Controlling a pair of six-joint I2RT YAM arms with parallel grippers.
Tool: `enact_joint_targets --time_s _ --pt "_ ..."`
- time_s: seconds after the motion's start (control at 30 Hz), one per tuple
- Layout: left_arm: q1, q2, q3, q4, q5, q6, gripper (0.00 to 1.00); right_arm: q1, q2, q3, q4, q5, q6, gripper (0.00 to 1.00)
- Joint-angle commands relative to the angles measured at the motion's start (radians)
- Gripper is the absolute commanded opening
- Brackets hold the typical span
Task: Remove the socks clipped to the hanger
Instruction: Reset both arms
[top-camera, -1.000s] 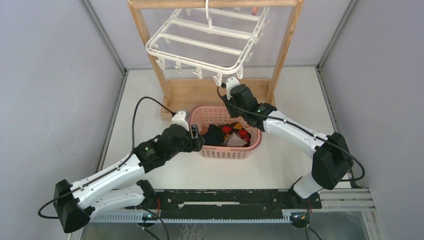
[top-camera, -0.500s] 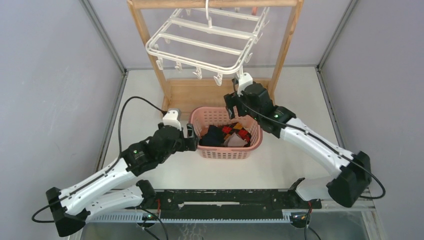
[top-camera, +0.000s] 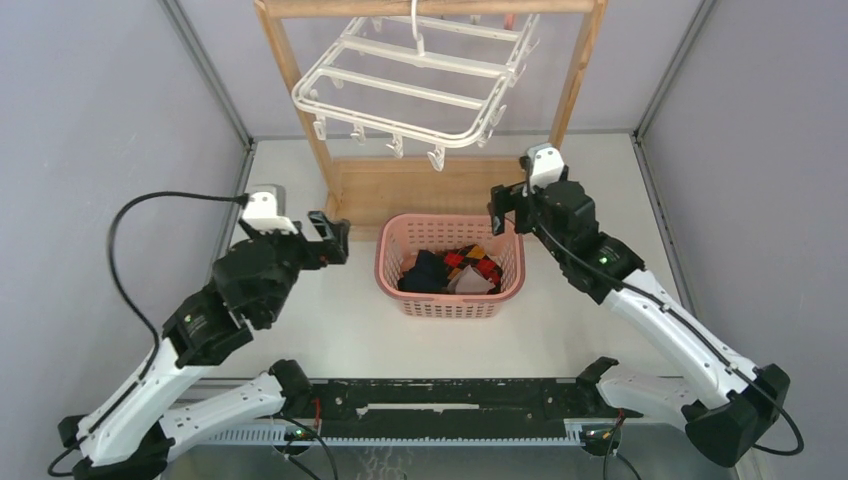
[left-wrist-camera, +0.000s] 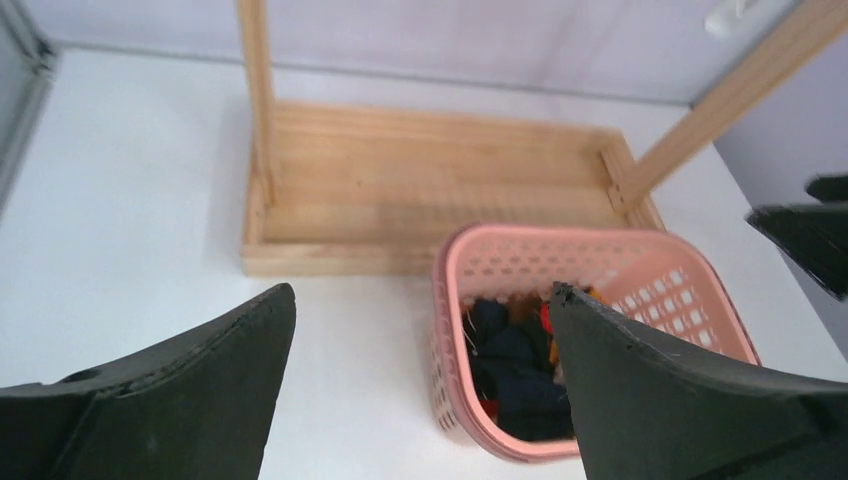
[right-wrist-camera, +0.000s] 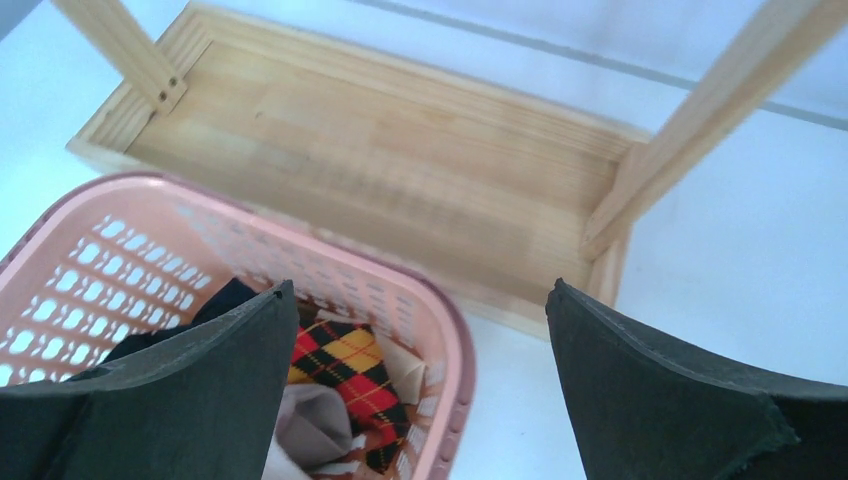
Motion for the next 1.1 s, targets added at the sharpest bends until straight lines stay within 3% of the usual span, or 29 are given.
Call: enact_joint_targets --time_s 0.0,0.17,0.53,0.67,0.87,1.07 --pt "0.113 -0.029 0.082 0.054 -0.006 0.121 1.0 -0.093 -0.073 -0.021 0.074 0.016 0.023 1.0" --pt "0.413 -0.056 0.024 0.132 0.192 0.134 1.0 -0.267 -0.171 -0.16 0.208 -0.042 0.066 1.0" --pt "0.701 -0.053 -0.335 0.406 0.25 0.132 1.0 -0.418 -0.335 -0.465 0.428 0.093 0.052 1.0" --pt "0.736 -0.053 -0.455 0.523 0.29 0.145 1.0 -0.422 -0.354 -0.536 0.491 0.145 0.037 1.0" --pt "0.765 0.004 -0.604 0.71 0.221 0.203 1.0 -0.422 -0.327 -0.639 0.61 0.197 0.045 0.99" --pt "0.805 0.058 -0.755 0.969 0.228 0.267 1.0 -0.423 -0.278 -0.87 0.921 0.193 0.001 1.0"
